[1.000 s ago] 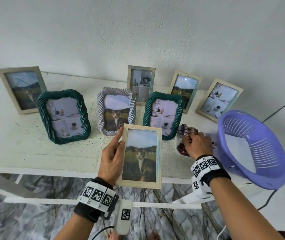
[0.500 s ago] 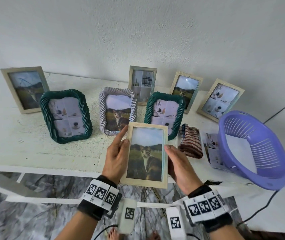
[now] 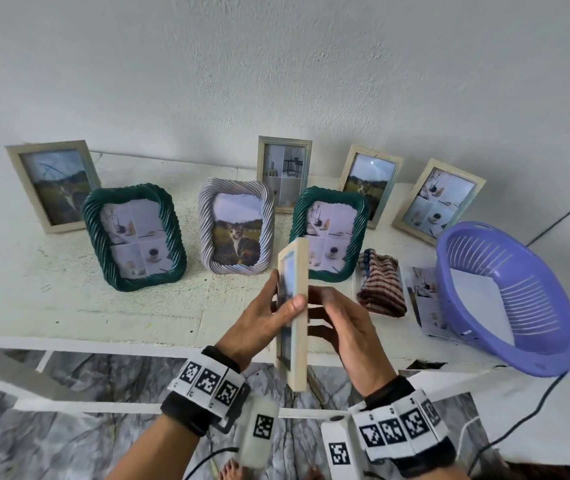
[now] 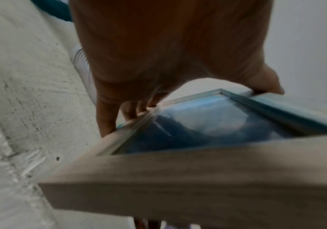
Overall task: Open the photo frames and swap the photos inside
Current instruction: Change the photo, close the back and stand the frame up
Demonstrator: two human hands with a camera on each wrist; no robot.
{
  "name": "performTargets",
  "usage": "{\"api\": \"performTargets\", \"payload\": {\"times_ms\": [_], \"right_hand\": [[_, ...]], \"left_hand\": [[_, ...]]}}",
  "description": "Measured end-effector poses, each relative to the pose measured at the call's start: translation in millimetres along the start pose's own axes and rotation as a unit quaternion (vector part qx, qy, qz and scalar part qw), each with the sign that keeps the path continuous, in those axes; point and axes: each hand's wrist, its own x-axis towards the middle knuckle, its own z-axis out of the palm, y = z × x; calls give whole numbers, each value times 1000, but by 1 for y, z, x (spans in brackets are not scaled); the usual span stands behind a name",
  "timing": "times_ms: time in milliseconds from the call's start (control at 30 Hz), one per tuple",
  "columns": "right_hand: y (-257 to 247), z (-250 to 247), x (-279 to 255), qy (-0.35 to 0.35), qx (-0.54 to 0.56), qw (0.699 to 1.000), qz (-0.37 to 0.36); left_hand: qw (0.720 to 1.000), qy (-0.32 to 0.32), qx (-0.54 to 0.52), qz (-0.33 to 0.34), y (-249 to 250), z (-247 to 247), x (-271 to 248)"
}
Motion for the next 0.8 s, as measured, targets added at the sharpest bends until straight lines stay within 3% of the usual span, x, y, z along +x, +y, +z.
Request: {"api": "performTargets", "payload": {"times_ms": [167, 333, 500, 600, 733, 800], "right_hand": [[4, 7, -2, -35, -140, 989, -35], [3, 10, -3, -20, -148, 988, -43], [1, 1, 0, -2, -266, 959, -96], [1, -10, 4, 19, -407, 902, -141], [-6, -15, 5, 38, -611, 774, -161], [-8, -10, 3, 55, -620, 772, -131]], "left_hand": [[995, -2, -95, -8, 6, -2, -2], [996, -6, -84, -12, 12, -3, -5], [997, 13, -69, -20, 11, -5, -3], [998, 17, -53, -29, 13, -8, -2], [998, 24, -44, -35, 15, -10, -4], [998, 36, -46, -35, 15, -9, -2]]}}
